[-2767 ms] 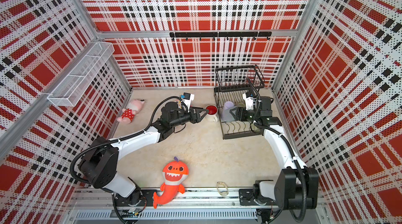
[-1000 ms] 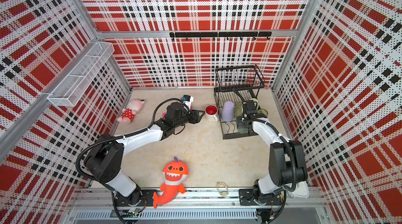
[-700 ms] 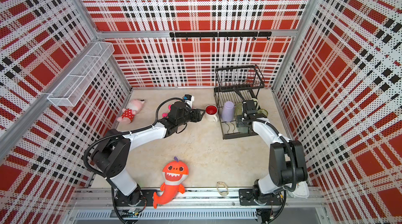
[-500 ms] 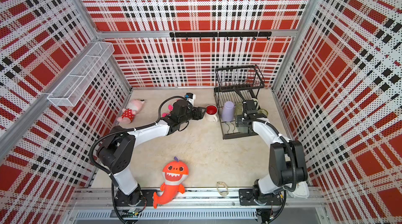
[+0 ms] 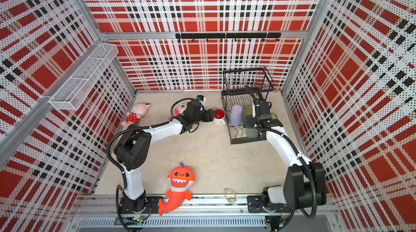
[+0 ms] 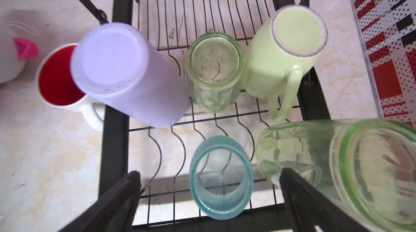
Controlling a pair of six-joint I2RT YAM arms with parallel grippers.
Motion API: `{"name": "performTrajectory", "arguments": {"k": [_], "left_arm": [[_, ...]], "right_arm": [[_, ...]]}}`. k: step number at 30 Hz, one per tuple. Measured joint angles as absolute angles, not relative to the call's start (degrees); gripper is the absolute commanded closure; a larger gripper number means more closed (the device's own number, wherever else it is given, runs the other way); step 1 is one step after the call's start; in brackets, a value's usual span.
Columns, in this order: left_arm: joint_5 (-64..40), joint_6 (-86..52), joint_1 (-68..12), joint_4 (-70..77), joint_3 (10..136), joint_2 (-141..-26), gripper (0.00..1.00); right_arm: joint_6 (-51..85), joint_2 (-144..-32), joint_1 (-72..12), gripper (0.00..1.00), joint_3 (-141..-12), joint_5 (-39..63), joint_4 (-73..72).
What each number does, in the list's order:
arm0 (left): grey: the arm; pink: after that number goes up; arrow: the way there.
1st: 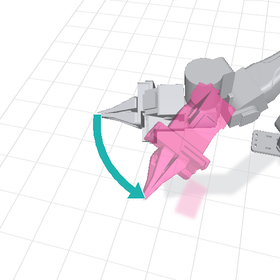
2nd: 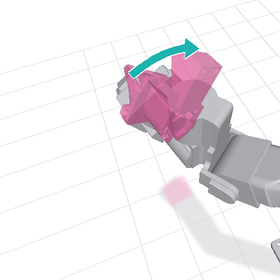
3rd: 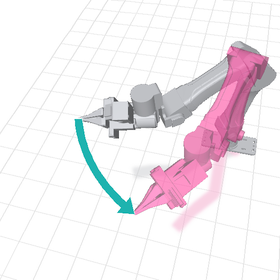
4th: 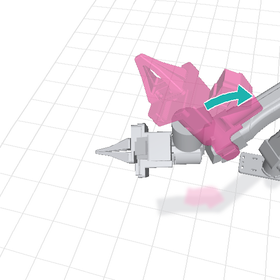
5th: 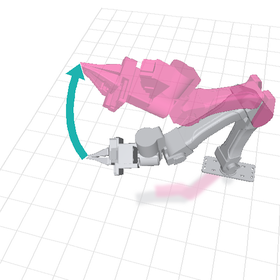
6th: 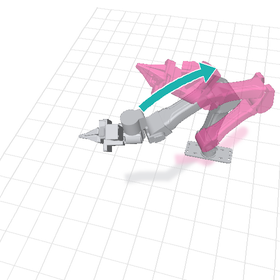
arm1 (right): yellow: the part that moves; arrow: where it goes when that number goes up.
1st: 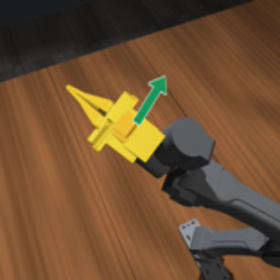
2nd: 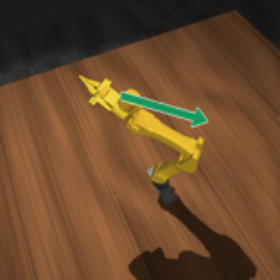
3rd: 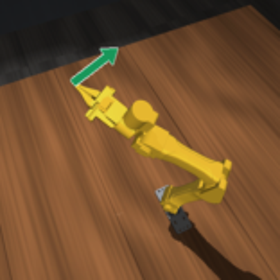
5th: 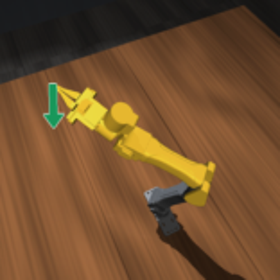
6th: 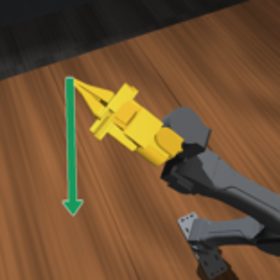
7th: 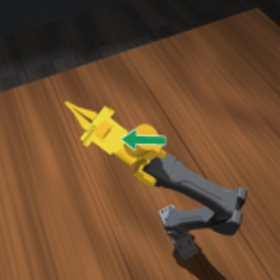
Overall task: Load cups into a dish rack
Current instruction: Place the cup upside down at the dish rack, then move the cup to the center of the table.
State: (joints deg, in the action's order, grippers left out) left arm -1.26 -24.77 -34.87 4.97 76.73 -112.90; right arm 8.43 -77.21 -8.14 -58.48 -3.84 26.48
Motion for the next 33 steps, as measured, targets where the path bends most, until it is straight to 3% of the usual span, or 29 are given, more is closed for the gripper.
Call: {"name": "performTrajectory", "arguments": {"k": [10, 24, 33], "left_arm": [[-0.3, -23.5, -35.2, -0.7, 84.1, -118.5, 0.26], [2.3, -22.6, -35.8, -6.5, 90.3, -124.1, 0.38], [2.0, -22.3, -35.8, -7.0, 92.1, -125.1, 0.72]], "right_arm": [[9.0, -69.6, -8.1, 0.0, -54.7, -4.6, 22.9], [11.8, -64.1, -7.4, 0.0, -51.5, -8.6, 19.9], [12.1, -64.2, -7.3, 0.0, -51.5, -6.8, 19.8]]}}
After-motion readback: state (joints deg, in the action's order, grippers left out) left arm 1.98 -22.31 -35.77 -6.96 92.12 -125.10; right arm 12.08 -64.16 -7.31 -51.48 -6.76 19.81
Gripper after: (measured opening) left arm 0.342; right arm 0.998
